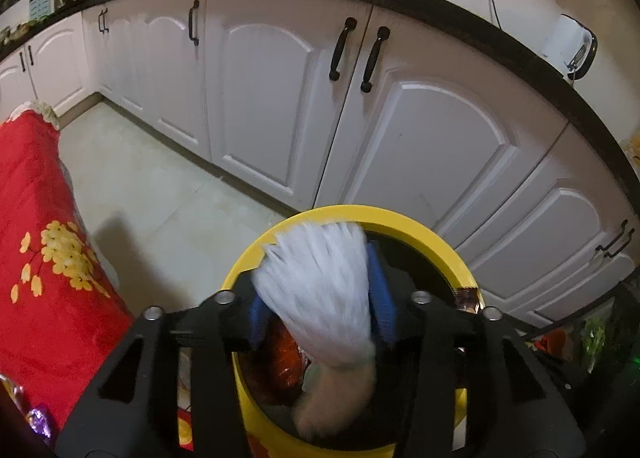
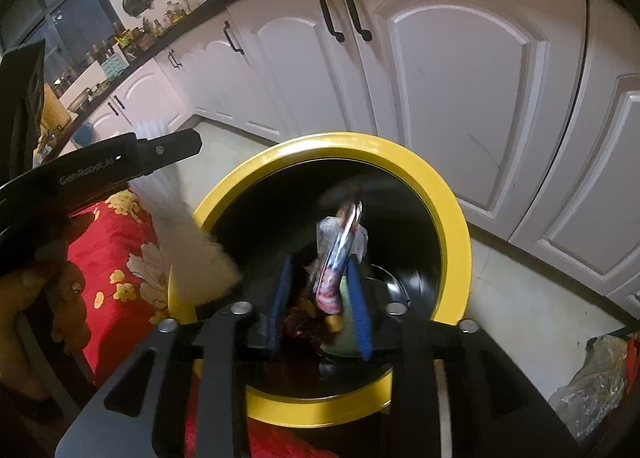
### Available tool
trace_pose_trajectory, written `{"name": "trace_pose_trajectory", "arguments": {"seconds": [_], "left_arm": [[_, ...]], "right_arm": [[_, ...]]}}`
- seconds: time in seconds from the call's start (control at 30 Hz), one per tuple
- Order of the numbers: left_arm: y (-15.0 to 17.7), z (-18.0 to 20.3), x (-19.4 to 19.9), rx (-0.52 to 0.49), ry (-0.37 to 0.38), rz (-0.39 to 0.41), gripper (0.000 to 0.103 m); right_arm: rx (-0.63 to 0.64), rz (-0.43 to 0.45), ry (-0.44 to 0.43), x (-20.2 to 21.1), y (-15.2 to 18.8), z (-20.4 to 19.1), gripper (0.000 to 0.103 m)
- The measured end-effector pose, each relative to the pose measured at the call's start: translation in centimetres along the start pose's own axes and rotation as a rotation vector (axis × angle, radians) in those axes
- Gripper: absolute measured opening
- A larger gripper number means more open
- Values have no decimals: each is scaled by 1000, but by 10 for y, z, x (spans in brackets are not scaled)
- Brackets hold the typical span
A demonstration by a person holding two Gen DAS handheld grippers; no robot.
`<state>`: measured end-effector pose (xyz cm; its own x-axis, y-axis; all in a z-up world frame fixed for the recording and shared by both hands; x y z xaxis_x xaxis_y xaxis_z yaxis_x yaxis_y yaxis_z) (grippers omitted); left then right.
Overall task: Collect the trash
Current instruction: 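Open both tools over the yellow bin to drop the items, then move both open tools back over the remaining trash on the table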
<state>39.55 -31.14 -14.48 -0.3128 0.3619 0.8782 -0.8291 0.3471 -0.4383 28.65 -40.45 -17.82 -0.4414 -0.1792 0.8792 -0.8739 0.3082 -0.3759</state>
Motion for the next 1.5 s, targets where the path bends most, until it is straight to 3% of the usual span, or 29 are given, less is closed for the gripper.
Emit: {"name": "trace_pose_trajectory", "arguments": {"seconds": [0.2, 0.47, 0.77, 1.07, 1.17, 1.5], "left_arm": [[2, -7, 1, 21, -20, -6, 57], [9, -22, 17, 46, -74, 6, 92], [26, -47, 48, 101, -106, 29, 92], [45, -66, 82, 140, -123, 67, 92], [52, -70, 94, 148, -126, 81, 93], [75, -88, 128, 189, -139, 125, 92]], "right_arm": [[-11, 7, 7, 3, 0, 3, 40], [-14, 37, 14, 14, -1, 1, 50], [-5, 90, 37, 35, -2, -8, 69], [21, 145, 49, 59, 0, -27, 76], [29, 166, 55, 68, 1, -34, 83], [86, 204, 36, 92, 11, -64, 84]]}}
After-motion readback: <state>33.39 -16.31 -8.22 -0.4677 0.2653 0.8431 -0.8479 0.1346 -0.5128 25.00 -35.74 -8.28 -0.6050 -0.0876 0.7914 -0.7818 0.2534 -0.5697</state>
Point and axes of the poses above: each gripper's, at about its wrist camera, not at the fingertips, and x roughly against the way its jaws point, z to its right, y to its underside, the point moved 8 cm from there along -x, roughly the way its jaws point, and after that the axes turned 14 degrees about -z, right-handed, at the moved point
